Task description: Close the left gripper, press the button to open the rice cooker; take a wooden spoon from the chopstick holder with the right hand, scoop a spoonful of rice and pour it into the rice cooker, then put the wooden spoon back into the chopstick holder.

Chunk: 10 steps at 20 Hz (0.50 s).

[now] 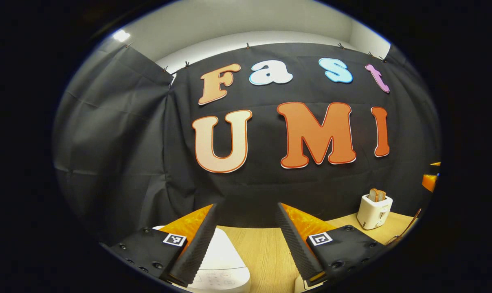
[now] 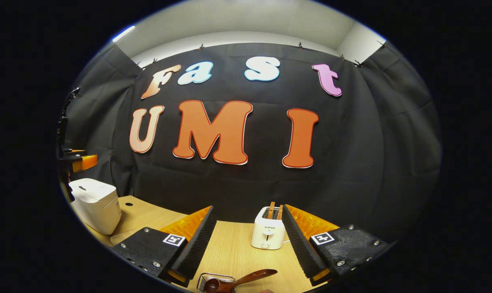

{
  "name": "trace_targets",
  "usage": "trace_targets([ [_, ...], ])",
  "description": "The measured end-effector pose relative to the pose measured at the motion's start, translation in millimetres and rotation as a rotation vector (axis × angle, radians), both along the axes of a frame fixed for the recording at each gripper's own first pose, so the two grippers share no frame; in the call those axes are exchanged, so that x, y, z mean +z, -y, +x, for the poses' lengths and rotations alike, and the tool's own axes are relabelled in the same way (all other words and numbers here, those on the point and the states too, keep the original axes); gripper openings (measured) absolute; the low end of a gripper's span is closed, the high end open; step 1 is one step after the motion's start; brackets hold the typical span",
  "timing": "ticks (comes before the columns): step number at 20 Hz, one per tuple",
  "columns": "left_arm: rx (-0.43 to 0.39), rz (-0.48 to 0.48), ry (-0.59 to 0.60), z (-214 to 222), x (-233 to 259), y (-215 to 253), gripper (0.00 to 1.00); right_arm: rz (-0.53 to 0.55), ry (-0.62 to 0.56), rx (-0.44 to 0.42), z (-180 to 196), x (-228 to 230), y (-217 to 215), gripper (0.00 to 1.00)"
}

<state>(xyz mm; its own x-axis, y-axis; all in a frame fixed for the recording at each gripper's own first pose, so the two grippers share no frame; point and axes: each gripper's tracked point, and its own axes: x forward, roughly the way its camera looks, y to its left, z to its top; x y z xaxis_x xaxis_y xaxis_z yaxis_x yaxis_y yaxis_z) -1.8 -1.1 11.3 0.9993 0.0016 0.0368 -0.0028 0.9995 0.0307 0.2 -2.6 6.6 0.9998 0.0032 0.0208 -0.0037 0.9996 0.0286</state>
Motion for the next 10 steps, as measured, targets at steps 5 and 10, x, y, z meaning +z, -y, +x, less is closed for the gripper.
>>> trace_targets([
  [5, -0.003, 0.024, -0.004, 10, 8, 2, 0.78, 0.005, -0.008, 0.000, -2, 0, 0, 0.96],
  [10, 0.042, 0.104, -0.038, 17, 7, -13, 0.14, 0.006, 0.000, -0.002, -4, 2, 1, 0.96],
])
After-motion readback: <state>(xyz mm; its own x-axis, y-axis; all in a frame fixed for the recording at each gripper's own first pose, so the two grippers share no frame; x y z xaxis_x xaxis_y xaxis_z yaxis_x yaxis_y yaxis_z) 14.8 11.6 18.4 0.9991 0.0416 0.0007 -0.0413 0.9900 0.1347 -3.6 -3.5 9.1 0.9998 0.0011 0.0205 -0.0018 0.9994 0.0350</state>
